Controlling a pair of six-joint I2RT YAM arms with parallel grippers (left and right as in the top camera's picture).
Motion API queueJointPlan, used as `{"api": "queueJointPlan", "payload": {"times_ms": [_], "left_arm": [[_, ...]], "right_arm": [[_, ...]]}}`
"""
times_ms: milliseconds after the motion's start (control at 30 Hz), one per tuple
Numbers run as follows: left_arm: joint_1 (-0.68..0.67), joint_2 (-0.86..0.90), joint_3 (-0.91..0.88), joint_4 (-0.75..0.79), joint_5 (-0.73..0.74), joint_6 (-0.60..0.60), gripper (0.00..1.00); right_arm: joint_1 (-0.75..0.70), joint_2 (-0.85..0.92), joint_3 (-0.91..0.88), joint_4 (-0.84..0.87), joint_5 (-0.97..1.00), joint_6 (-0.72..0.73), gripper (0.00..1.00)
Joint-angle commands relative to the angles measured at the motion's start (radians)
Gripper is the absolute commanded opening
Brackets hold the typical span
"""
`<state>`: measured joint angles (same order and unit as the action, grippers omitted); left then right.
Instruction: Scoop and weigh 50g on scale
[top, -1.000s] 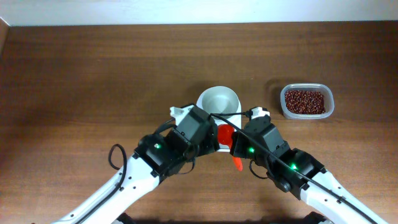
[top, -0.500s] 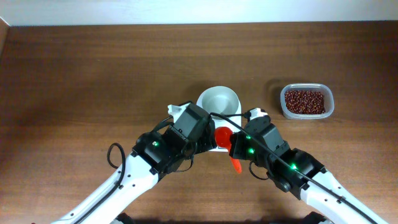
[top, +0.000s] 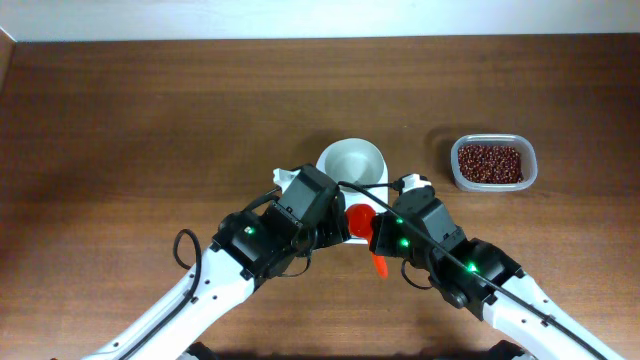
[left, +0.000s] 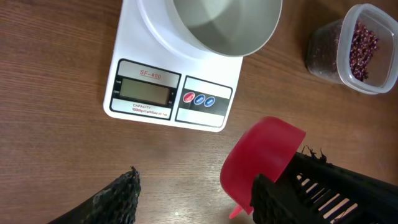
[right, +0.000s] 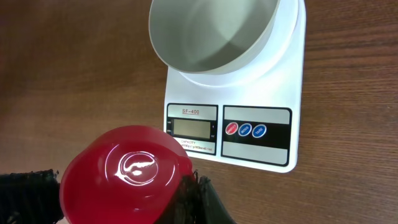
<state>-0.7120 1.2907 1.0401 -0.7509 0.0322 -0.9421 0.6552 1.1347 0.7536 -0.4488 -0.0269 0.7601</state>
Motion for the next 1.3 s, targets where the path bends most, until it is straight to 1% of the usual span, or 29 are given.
{"api": "queueJointPlan", "payload": {"times_ms": [0, 400, 867, 1100, 1167, 1267], "left_arm": [[-0.010, 0.013, 0.019, 0.009, 0.066, 0.016, 0.62], [-0.014, 0.011, 0.019, 0.006, 0.108, 0.016, 0.62], [-0.013, 0.002, 0.019, 0.010, 0.106, 0.016, 0.62], [-0.013, -0.045, 0.019, 0.007, 0.042, 0.016, 0.63], [-0.014, -0.045, 0.019, 0.005, 0.027, 0.017, 0.65], [-0.013, -0.039, 0.018, -0.008, -0.019, 0.017, 0.64]], "right_arm": [[0.006, -0.002, 0.016, 0.015, -0.052, -0.004, 0.04], [0.005, -0.002, 0.016, 0.015, -0.043, -0.006, 0.04], [0.005, -0.002, 0.016, -0.004, -0.043, -0.050, 0.04], [0.006, -0.002, 0.016, -0.004, -0.040, -0.050, 0.04], [0.006, -0.002, 0.016, -0.004, -0.045, -0.049, 0.04], [0.006, -0.002, 0.016, -0.004, -0.069, -0.050, 0.04]]}}
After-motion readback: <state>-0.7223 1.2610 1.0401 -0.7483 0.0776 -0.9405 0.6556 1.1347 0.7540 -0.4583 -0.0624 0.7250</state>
